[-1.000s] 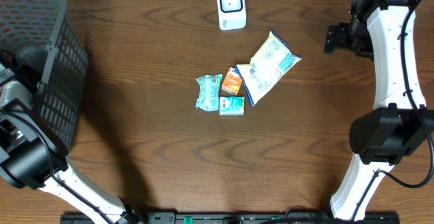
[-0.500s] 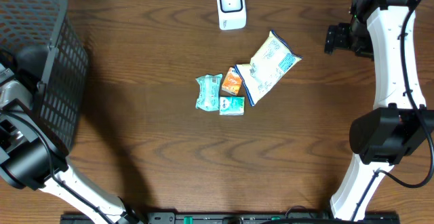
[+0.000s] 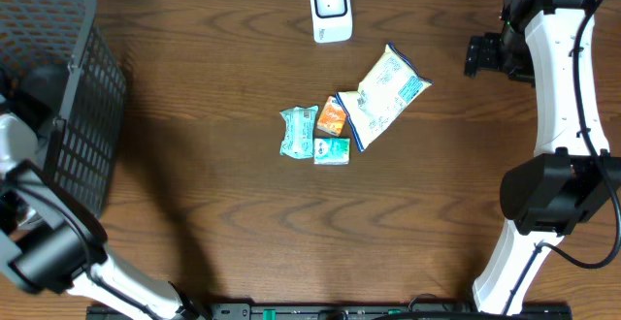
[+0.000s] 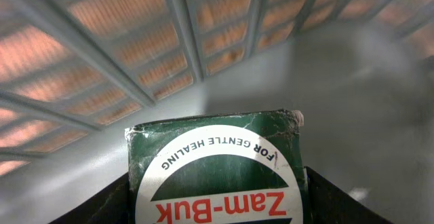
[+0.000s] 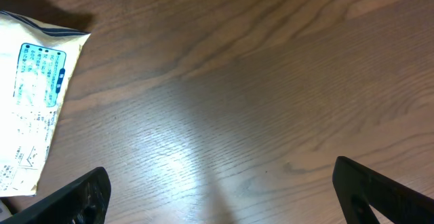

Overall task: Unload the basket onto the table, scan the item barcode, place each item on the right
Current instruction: 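Lower the left gripper onto the green Zam-Buk tin and grasp it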

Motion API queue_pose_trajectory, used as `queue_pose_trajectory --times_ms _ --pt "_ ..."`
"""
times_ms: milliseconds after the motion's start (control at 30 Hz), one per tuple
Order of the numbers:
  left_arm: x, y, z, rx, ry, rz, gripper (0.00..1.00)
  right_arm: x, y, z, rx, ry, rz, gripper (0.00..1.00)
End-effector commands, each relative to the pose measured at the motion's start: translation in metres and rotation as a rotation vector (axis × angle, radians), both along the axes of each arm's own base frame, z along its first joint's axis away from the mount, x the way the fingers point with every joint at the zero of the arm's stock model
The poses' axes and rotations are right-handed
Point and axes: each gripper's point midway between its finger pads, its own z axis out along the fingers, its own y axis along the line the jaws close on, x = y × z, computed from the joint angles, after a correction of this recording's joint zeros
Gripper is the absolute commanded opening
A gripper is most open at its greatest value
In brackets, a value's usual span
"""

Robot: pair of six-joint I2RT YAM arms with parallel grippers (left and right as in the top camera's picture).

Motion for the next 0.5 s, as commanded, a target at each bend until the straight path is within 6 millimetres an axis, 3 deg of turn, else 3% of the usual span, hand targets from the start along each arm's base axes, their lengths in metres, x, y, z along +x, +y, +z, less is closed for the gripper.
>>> queue_pose_trajectory --times_ms 0,267,467 --pt "-0.001 -0.006 0.052 0.032 -0.111 0.030 0.66 0.001 -0.003 0.012 -0.011 -0.038 -0.019 0.99" --pt "0.015 -0.061 0.178 -0.073 -0.541 -0.065 0.66 0.001 -0.003 0.012 -0.011 -0.038 -0.019 0.99" --pt "0.017 -0.132 0.255 -0.183 -0.765 -0.216 0.66 0.001 -0.003 0.012 -0.011 -0.038 -0.019 0.99"
